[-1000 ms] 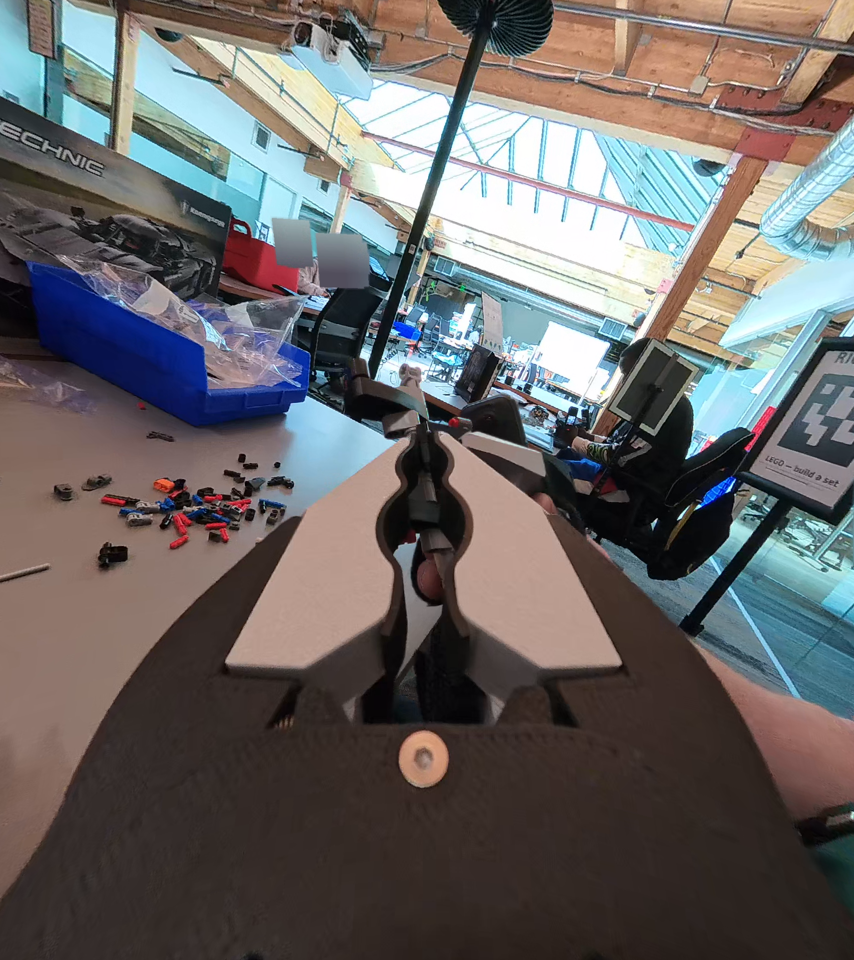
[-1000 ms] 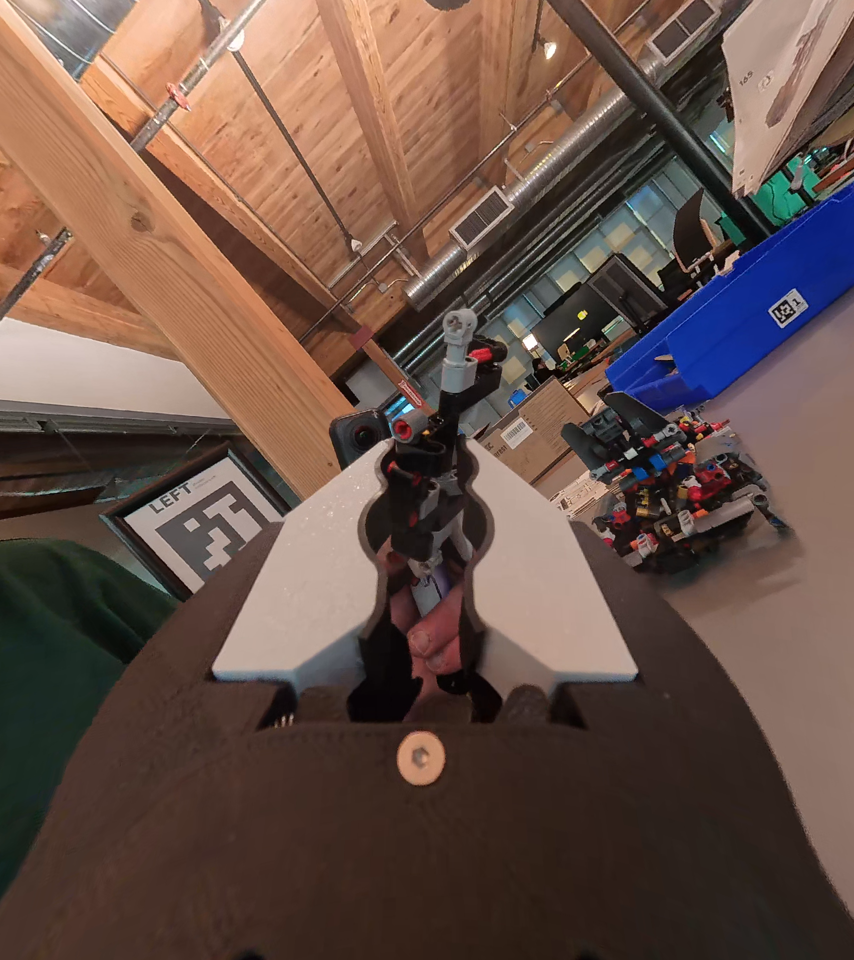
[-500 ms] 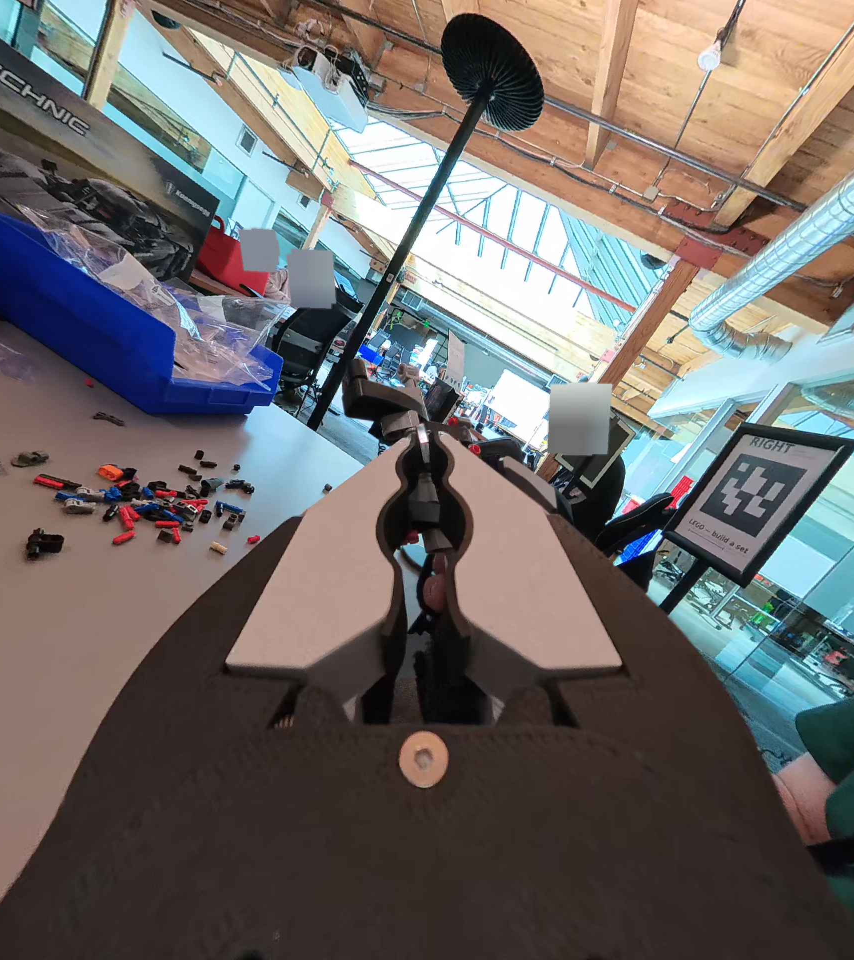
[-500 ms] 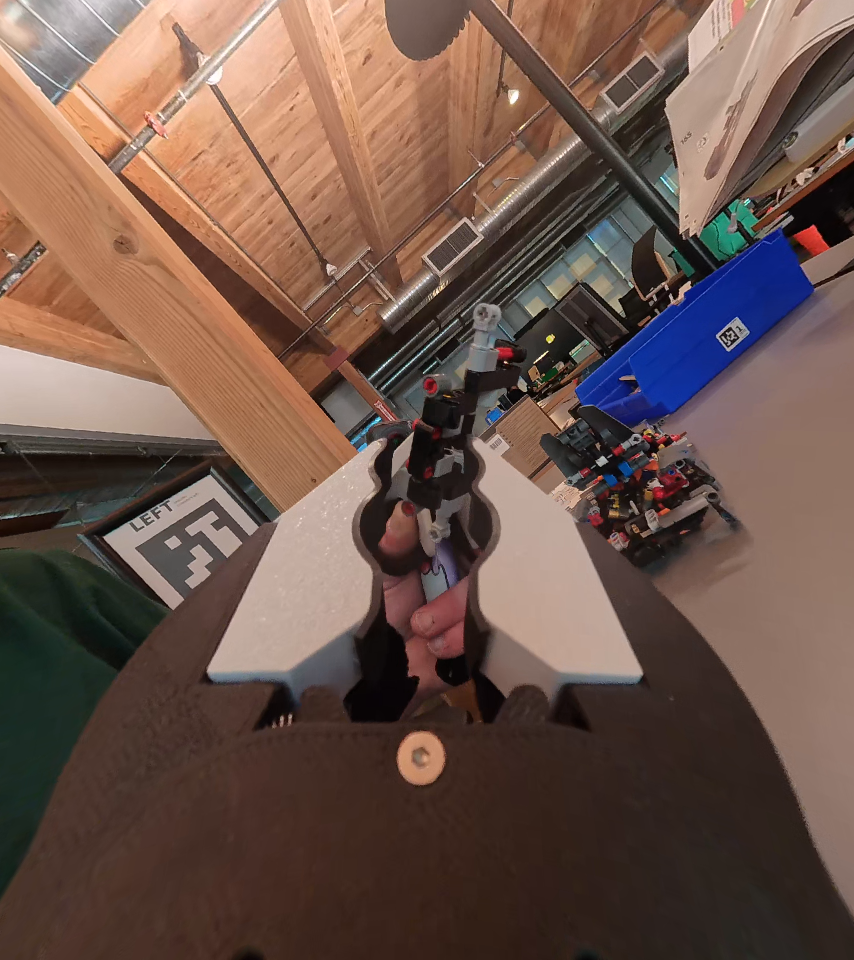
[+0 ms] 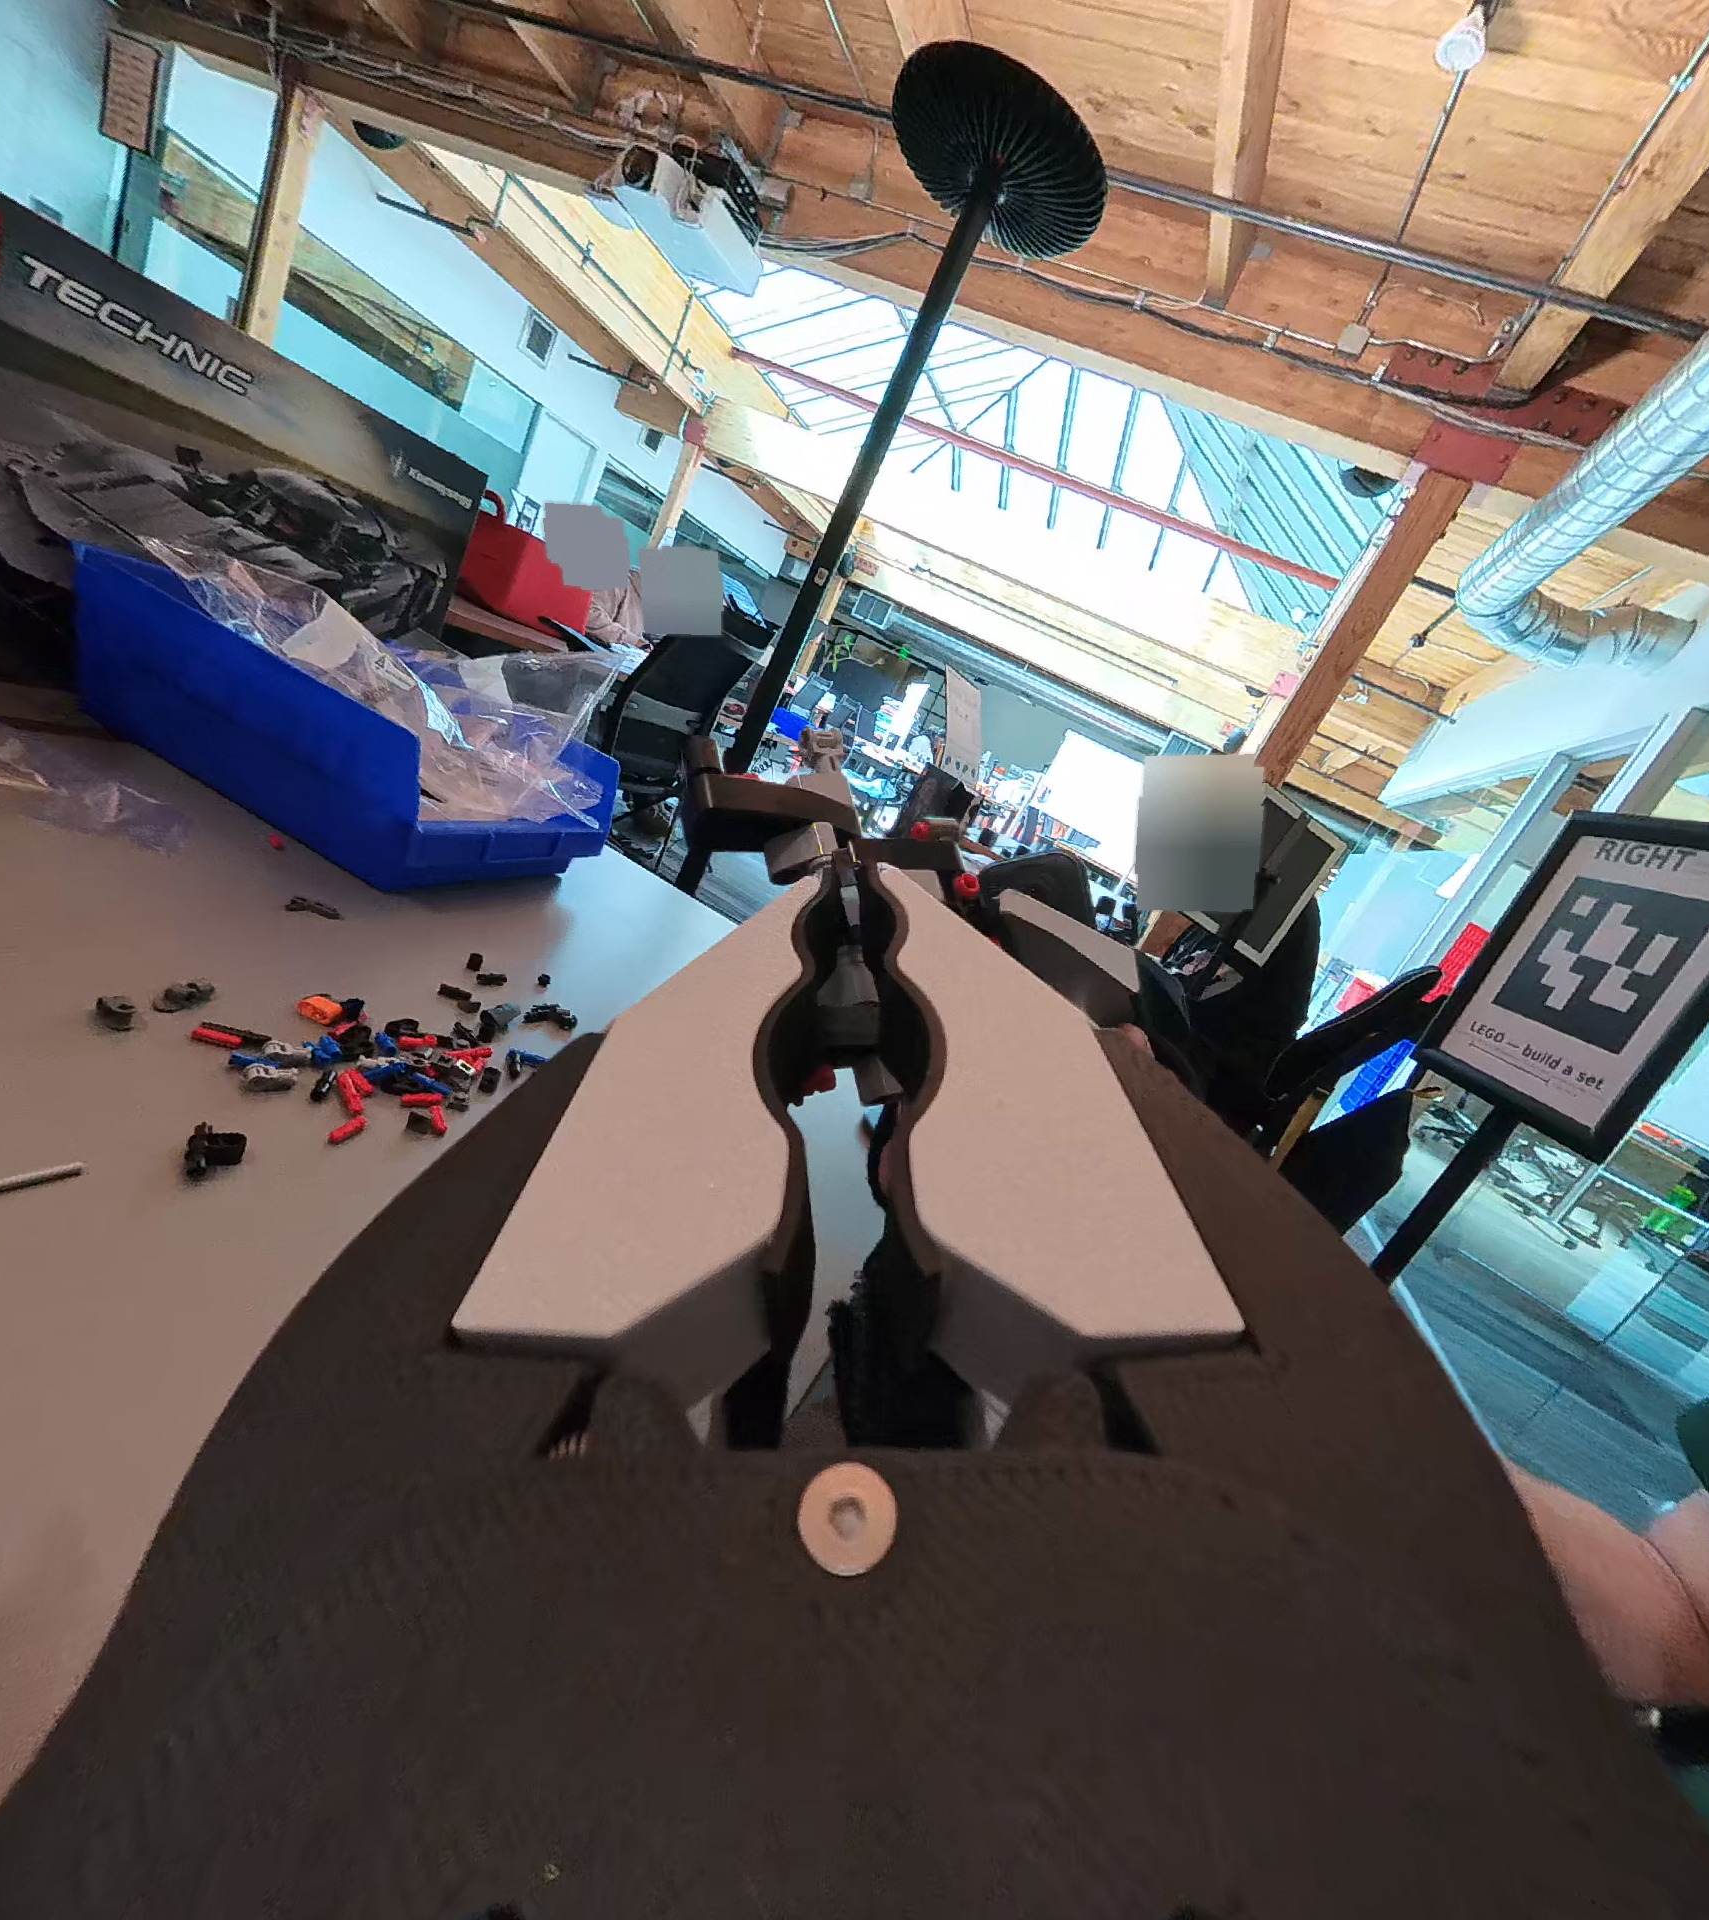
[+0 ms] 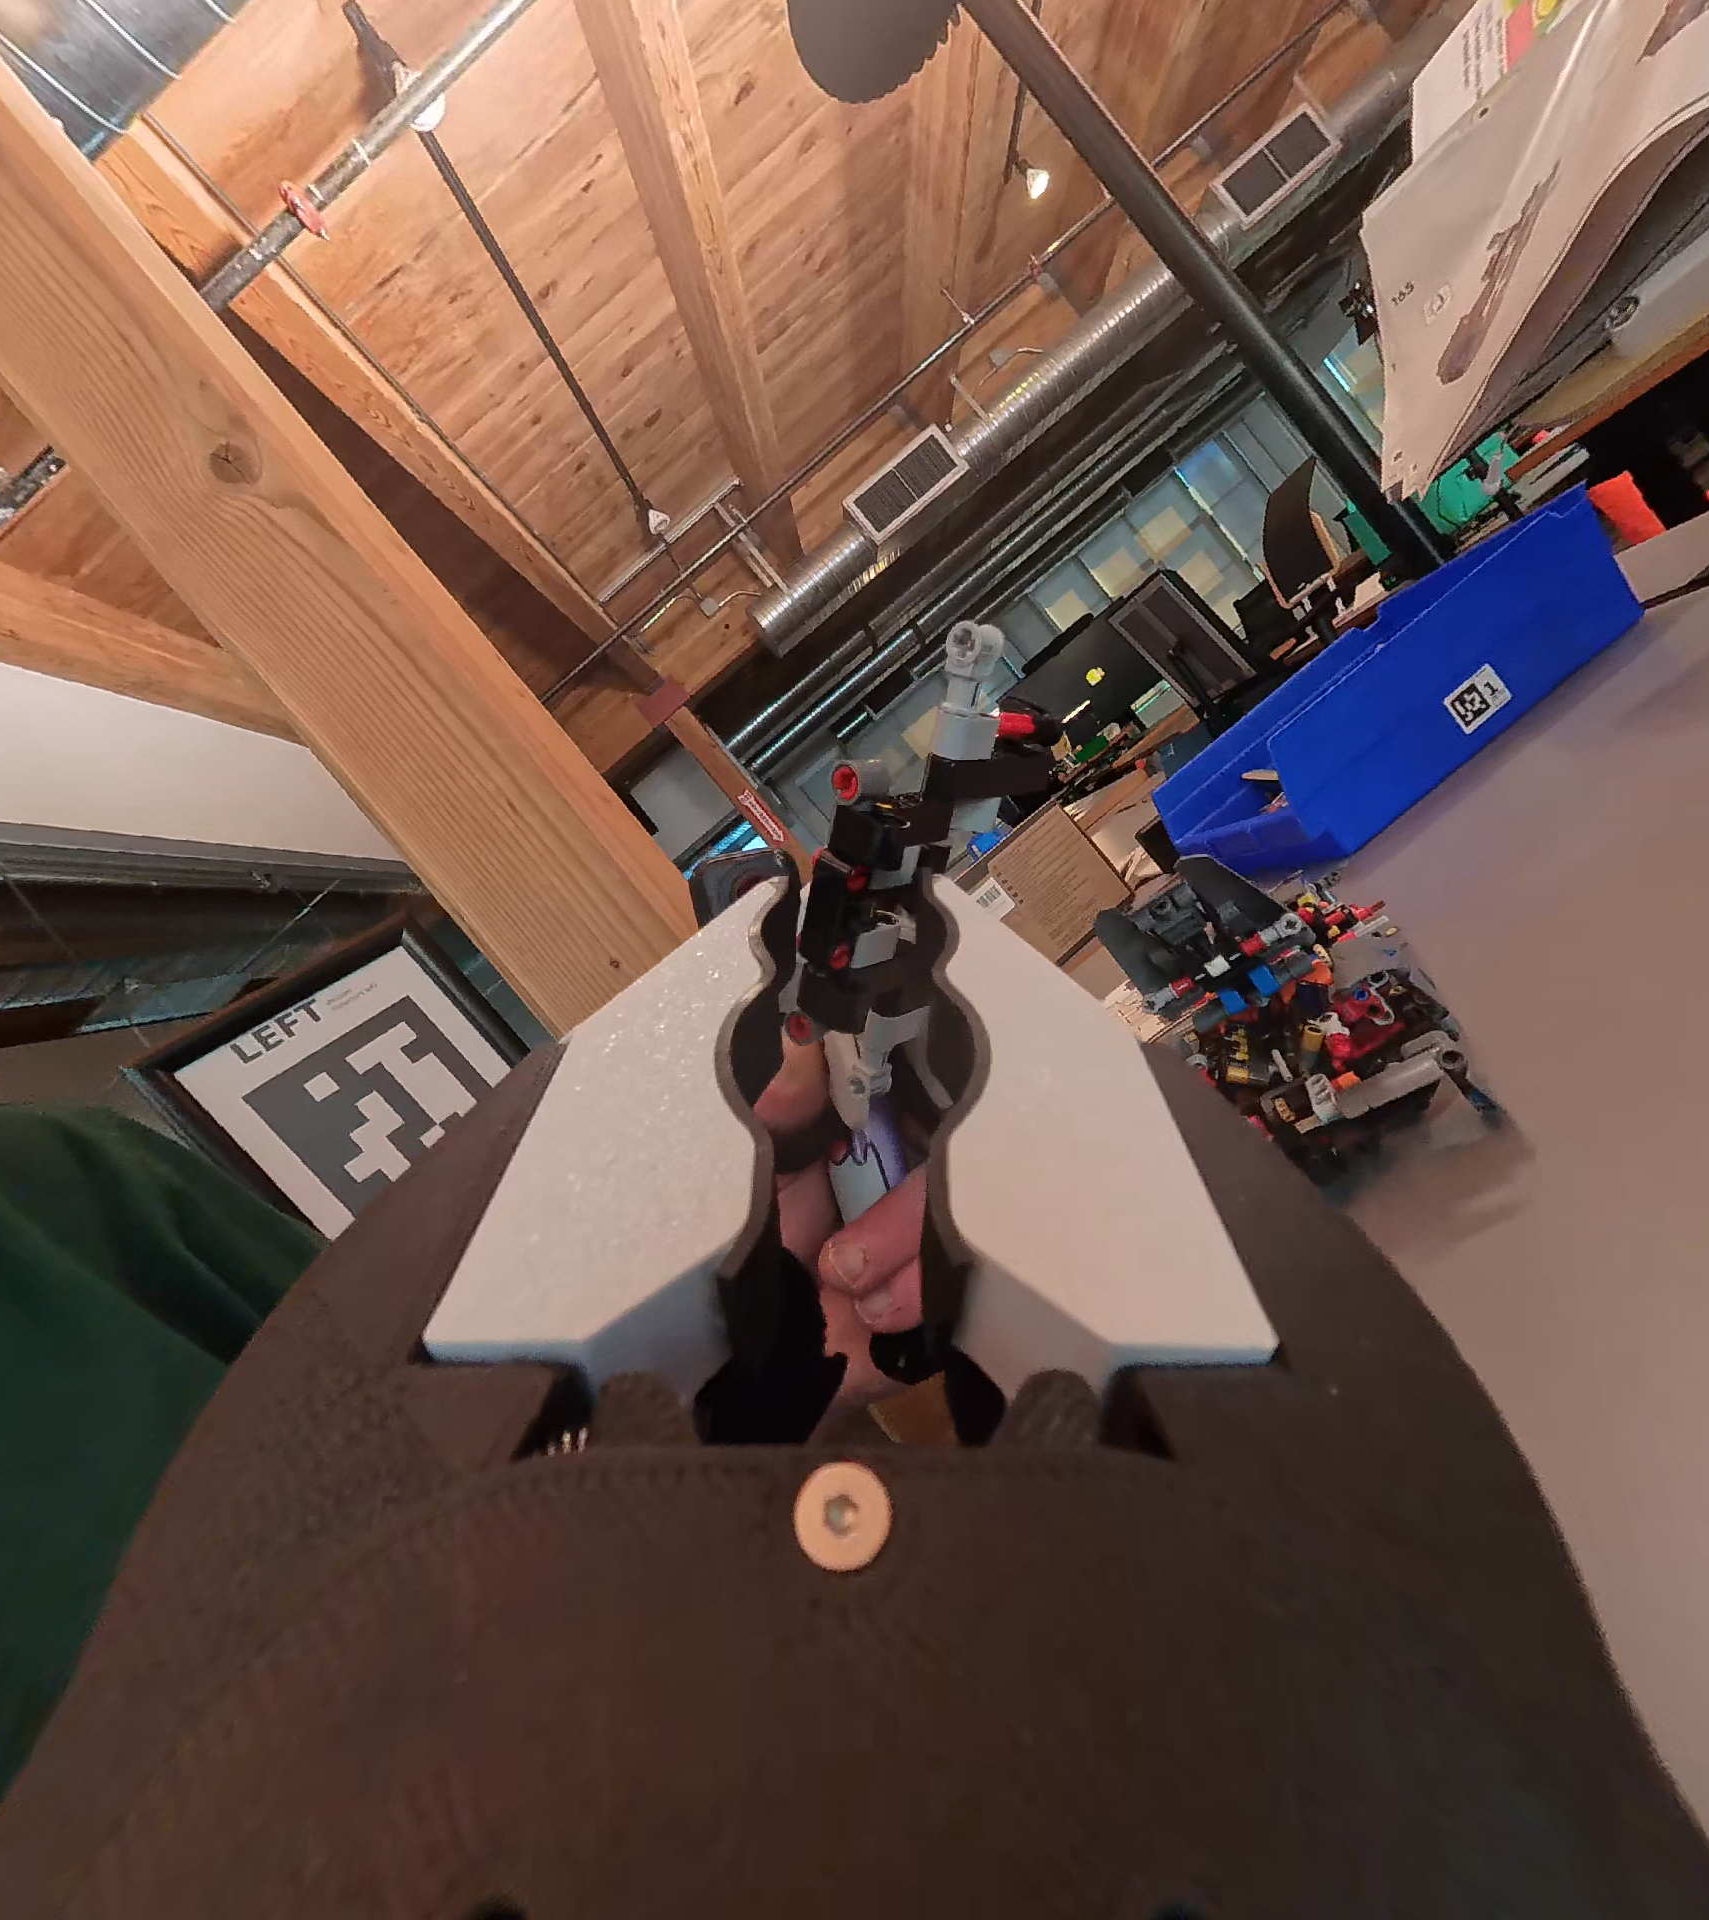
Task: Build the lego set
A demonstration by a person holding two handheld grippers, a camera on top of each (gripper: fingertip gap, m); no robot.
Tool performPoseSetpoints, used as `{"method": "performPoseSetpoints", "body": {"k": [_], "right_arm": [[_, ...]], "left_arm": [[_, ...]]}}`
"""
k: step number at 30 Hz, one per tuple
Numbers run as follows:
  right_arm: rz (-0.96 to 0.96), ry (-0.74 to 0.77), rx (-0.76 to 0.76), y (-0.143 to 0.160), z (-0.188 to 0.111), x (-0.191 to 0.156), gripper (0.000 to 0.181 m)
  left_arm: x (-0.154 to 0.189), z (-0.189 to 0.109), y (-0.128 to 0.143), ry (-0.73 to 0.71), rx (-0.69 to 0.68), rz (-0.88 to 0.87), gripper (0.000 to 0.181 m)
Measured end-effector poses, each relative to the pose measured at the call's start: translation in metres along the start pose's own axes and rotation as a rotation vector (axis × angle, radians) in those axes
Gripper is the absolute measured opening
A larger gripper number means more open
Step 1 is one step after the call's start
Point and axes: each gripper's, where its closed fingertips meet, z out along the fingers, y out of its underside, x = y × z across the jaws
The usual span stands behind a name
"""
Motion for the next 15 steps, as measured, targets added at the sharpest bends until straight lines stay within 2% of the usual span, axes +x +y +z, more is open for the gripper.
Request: {"method": "performPoseSetpoints", "body": {"k": [5, 15], "right_arm": [[-0.007, 0.022, 0.009, -0.006, 0.005, 0.007, 0.030], [-0.050, 0.017, -0.063, 0.000, 0.024, 0.011, 0.025]], "left_arm": [[-0.006, -0.002, -0.009, -0.010, 0.018, 0.010, 0.001], [-0.019, -0.001, -0.015, -0.016, 0.042, -0.007, 0.001]]}}
